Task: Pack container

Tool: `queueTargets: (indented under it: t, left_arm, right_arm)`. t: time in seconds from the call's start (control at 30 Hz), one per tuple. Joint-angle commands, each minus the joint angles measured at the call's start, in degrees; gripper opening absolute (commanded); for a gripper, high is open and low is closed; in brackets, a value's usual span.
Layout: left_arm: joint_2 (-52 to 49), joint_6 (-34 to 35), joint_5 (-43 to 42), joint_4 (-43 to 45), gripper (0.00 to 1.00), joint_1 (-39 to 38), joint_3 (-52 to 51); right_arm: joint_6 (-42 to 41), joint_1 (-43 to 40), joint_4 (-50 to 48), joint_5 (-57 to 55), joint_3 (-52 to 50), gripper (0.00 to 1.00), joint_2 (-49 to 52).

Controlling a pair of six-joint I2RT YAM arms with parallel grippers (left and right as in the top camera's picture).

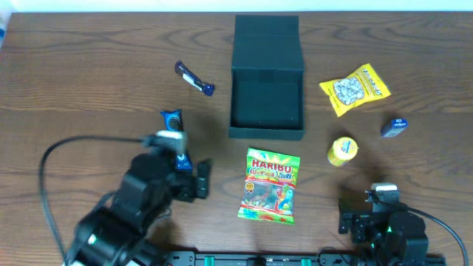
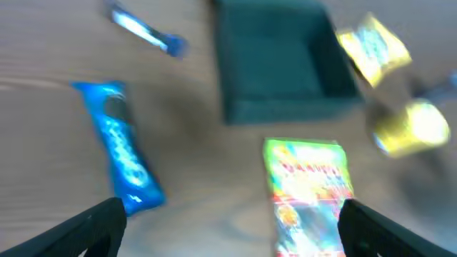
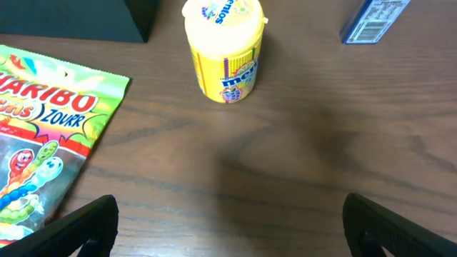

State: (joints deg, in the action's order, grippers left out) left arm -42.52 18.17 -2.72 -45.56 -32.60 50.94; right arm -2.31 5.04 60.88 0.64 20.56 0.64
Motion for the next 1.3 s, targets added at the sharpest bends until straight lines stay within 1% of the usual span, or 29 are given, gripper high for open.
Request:
queueTargets:
  t: [0.0, 0.23, 0.4, 0.6, 0.7, 0.77, 0.97, 1.1, 1.17, 1.27]
  left_arm:
    - [-7.78, 0.24, -5.29, -0.48, 0.95, -5.53, 6.38]
    - [-25.70, 0.98, -8.31, -0.59, 0.96, -14.49, 16.98]
    - [-36.09, 12.13, -6.64, -0.92, 0.96, -16.13, 21.70]
    - [-46.40, 24.02, -3.43, -0.98, 0.96, -16.33, 23.56]
    - [-50.03, 27.43, -3.02, -1.42, 0.96, -16.33, 23.58]
    - [-51.80, 28.35, -2.08, -1.90, 0.96, -16.33, 23.58]
    - [-54.77, 27.91, -1.79, -1.33, 0.96, -17.59, 23.58]
    - [-55.78, 23.56, -1.53, -2.78, 0.96, -18.75, 23.58]
    - [-56.72, 23.82, -1.57, -2.29, 0.96, -19.39, 23.58]
    - [-58.69, 27.78, -2.32, -2.47, 0.96, -20.22, 23.58]
  right_arm:
    - [0.68, -0.48, 0.42, 0.04, -0.15, 0.99, -0.33]
    - [0.68, -0.48, 0.42, 0.04, -0.15, 0.99, -0.33]
    - [0.68, -0.48, 0.42, 0.04, -0.15, 0.99, -0.31]
    - [0.68, -0.48, 0.42, 0.02, -0.15, 0.99, -0.33]
    - [0.68, -0.48, 0.42, 0.04, -0.15, 0.99, -0.31]
    - [0.68, -0.48, 0.42, 0.02, -0.15, 0.99, -0.31]
    - [0.68, -0.48, 0.42, 0.02, -0.15, 0.99, -0.33]
    - [0.68, -0.48, 0.42, 0.04, -0.15, 0.99, -0.33]
    - [0.68, -0.48, 0.42, 0.04, -0.15, 0.99, -0.31]
    - [0.68, -0.48, 0.42, 0.02, -0.15, 0.99, -0.33]
